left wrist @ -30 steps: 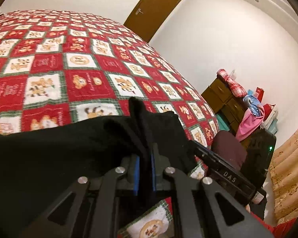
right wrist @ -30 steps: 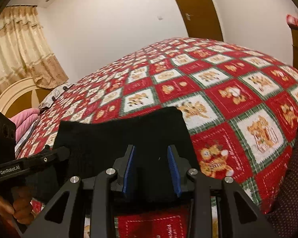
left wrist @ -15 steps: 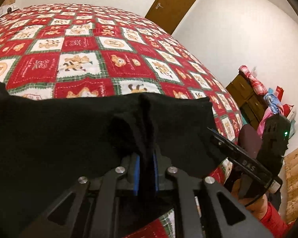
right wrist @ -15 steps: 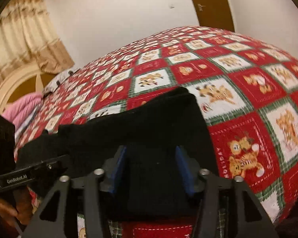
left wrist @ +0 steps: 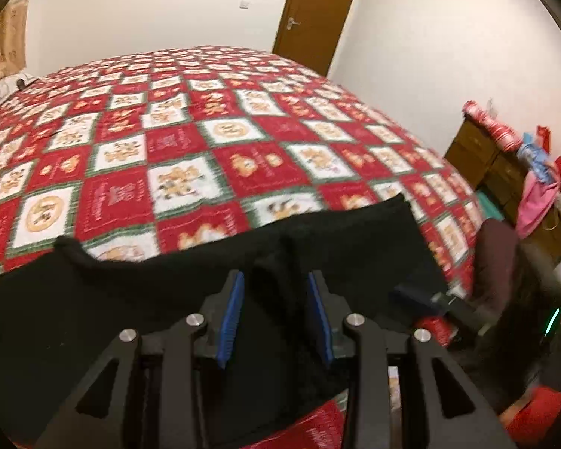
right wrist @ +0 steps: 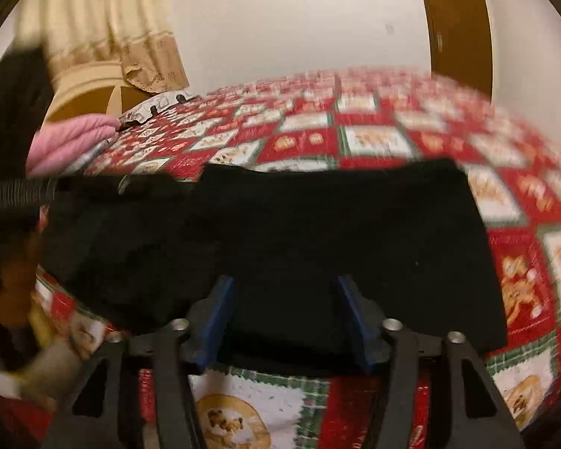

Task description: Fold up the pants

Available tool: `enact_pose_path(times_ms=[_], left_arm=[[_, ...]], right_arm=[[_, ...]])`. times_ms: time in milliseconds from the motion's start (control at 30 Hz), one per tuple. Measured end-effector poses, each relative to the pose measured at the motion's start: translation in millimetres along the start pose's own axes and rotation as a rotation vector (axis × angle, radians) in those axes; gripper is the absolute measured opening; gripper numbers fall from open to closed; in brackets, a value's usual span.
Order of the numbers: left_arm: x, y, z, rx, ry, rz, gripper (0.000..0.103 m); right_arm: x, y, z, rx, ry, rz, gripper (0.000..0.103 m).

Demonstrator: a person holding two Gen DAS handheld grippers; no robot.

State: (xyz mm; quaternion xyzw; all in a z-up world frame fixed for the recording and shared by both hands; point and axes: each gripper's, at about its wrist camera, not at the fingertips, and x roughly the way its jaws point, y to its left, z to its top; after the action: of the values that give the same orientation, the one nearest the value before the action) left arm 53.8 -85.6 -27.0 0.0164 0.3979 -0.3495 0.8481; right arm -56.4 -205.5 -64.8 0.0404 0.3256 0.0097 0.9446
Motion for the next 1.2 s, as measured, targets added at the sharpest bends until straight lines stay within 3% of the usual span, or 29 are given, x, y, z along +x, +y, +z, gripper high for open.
enact_pose_path(times_ms=[67,100,167,267,400,533,700,767,933,1067,1200], left_arm=[[3,-9,5,0.004,-0.001,-0.039,0.038],[6,-14,6,0.01,0.004,-0.056,0.044],[15,-25,7,0.041,0.014,-0.076,0.048],[33,-28,5,0.07,0.058,-0.006,0.048],[37,-23,1,0.044,0.073,0.001,0.049],[36,-32,-3,0.1,0.07,0.056,0.058],[48,-25,-8,0.135,0.116,0.179,0.069],[45,-18,-8,0.108,0.114,0.167,0.073],[39,-12,-9,0.108,0.107,0.183,0.076],[19,0,-10,0.1,0.065,0.189,0.076],[-15,43,-18,0.03,-0.001,0.315,0.076]], right_arm=[[2,12,-2,-0.055,0.016,-0.014,0.068],[2,12,0,-0.069,0.026,-0.016,0.068],[-3,2,6,-0.03,0.044,0.015,0.068],[-25,-23,15,0.079,0.009,0.004,0.068],[-50,-61,35,0.163,-0.076,-0.084,0.068],[-29,-79,57,0.162,-0.056,-0.163,0.068],[22,-95,68,0.205,0.035,-0.146,0.068],[38,-94,60,0.225,0.091,-0.15,0.069],[38,-75,61,0.153,0.095,-0.226,0.076],[10,-68,60,0.239,0.011,-0.129,0.076],[-8,-41,49,0.248,-0.033,-0.096,0.076]])
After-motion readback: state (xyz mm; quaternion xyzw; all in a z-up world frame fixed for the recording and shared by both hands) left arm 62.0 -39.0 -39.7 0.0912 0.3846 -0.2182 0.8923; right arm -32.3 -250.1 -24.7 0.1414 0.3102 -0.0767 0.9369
